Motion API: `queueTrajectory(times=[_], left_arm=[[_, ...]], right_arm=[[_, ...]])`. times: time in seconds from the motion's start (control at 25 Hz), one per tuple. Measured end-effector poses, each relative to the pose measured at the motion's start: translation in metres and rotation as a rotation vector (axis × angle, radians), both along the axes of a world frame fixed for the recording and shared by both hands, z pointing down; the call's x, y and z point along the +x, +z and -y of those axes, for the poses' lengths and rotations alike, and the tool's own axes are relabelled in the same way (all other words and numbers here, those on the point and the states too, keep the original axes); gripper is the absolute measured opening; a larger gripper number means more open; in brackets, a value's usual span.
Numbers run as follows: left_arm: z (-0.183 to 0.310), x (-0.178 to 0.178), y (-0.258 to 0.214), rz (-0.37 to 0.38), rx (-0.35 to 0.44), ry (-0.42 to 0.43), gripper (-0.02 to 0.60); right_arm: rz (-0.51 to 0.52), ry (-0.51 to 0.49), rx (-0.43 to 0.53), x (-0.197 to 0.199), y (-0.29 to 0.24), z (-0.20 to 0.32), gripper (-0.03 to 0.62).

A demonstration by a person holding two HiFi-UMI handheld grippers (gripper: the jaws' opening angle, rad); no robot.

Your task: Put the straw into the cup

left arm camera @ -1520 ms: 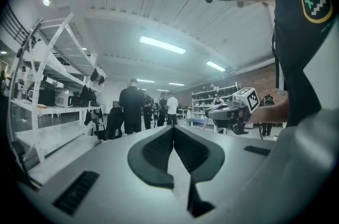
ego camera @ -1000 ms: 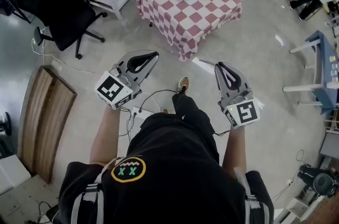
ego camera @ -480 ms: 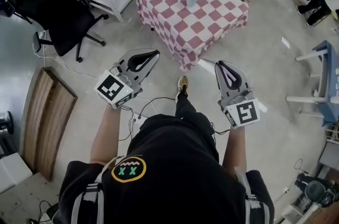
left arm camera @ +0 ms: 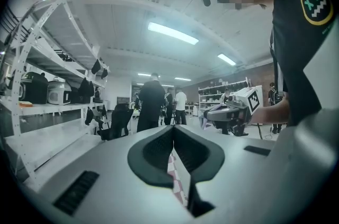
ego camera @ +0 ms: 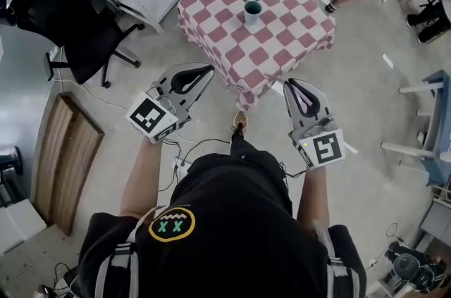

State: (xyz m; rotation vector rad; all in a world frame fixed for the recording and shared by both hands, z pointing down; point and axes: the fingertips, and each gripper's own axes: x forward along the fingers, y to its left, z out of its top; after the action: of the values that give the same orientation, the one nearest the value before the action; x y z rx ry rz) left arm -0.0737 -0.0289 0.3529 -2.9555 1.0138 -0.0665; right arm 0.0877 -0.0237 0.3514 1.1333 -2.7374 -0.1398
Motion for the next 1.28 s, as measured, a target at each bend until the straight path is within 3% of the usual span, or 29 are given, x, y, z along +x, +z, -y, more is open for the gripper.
queueTrajectory(times=[0.4,1.28], left_arm=[[0.085,0.032,-0.005,0.017,0.010,-0.040,0.018],[0.144,0.034,0.005,0.018,-0.039,-0.067,0.018]], right_arm=[[0.008,-0.070,0.013,0.017,-0.004,0.097,0.049],[0.014,-0.058,0.015,0.011,-0.001,0.188,0.051]])
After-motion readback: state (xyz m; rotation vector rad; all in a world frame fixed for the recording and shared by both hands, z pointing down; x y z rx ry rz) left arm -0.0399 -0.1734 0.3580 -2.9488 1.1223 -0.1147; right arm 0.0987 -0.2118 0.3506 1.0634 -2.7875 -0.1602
